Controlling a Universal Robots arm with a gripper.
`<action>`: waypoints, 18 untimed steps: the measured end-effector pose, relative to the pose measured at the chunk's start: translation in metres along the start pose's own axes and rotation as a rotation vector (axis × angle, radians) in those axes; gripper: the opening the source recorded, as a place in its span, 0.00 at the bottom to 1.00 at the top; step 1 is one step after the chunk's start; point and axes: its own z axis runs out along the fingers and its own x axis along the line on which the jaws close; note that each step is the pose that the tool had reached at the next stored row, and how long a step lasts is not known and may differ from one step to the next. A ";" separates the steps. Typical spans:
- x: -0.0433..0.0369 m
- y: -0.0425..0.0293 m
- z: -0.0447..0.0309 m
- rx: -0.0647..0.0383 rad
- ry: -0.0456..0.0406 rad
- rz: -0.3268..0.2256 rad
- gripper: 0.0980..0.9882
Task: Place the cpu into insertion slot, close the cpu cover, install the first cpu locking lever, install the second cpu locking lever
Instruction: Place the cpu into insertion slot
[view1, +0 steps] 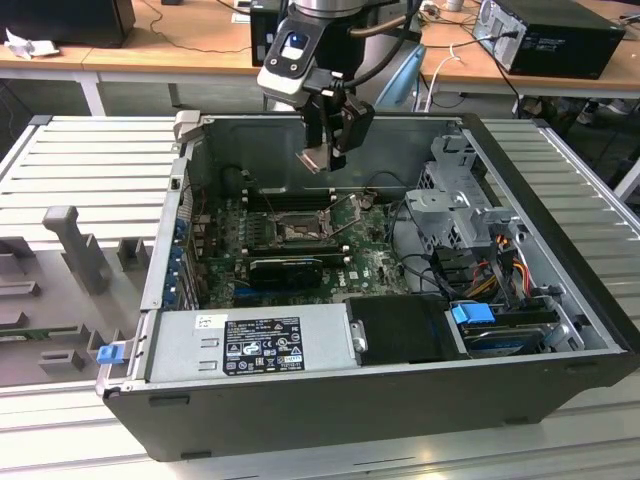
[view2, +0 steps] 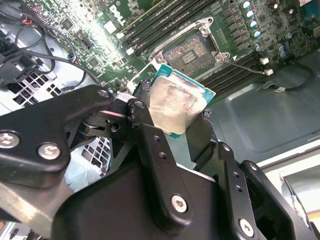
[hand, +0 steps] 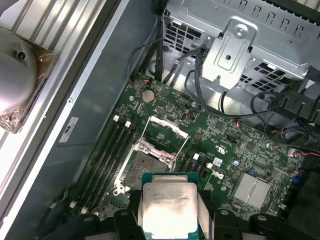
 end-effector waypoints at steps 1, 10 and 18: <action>0.0000 -0.0001 0.0005 0.000 0.0000 0.000 0.48; -0.0001 -0.0005 0.0056 0.000 0.0001 0.000 0.48; -0.0002 -0.0007 0.0081 0.000 -0.0004 0.004 0.48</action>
